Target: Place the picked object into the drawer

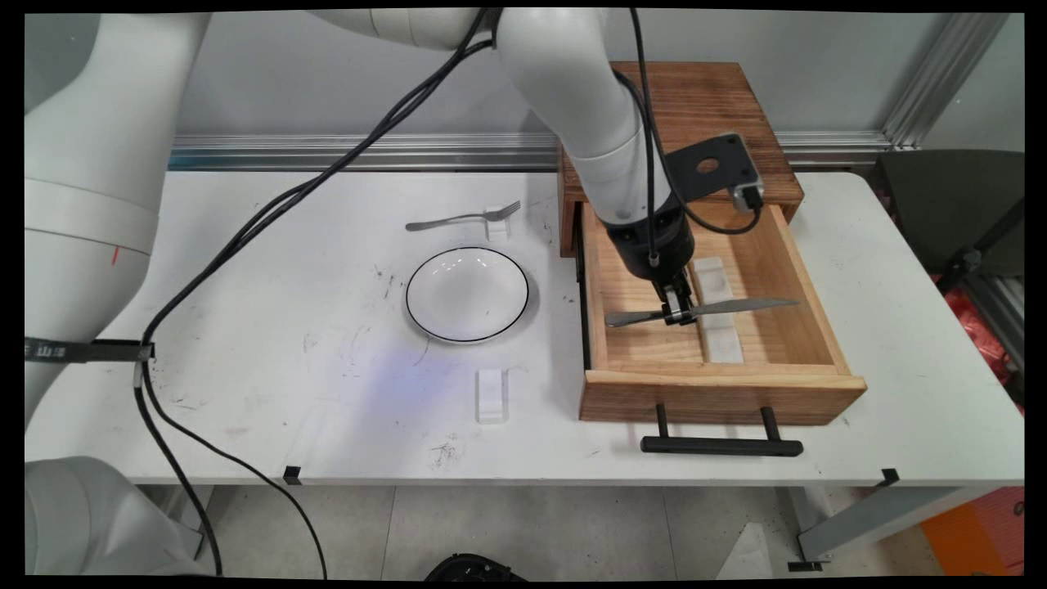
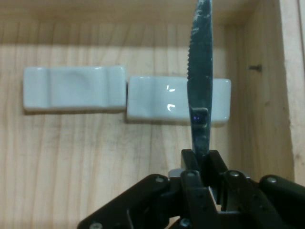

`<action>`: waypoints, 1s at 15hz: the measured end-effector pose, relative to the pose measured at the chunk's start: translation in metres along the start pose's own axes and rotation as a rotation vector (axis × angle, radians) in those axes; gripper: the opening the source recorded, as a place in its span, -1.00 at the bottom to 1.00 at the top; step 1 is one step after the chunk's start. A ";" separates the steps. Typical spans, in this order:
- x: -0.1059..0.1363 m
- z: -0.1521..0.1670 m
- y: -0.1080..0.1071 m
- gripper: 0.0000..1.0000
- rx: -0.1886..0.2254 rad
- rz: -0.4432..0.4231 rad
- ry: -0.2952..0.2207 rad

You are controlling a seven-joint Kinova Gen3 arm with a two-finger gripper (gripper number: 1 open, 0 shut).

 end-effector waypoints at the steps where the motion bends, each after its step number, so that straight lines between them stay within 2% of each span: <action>1: -0.001 0.003 0.000 -1.00 0.001 -0.001 0.000; 15: 0.000 0.035 -0.008 -1.00 0.009 0.018 0.020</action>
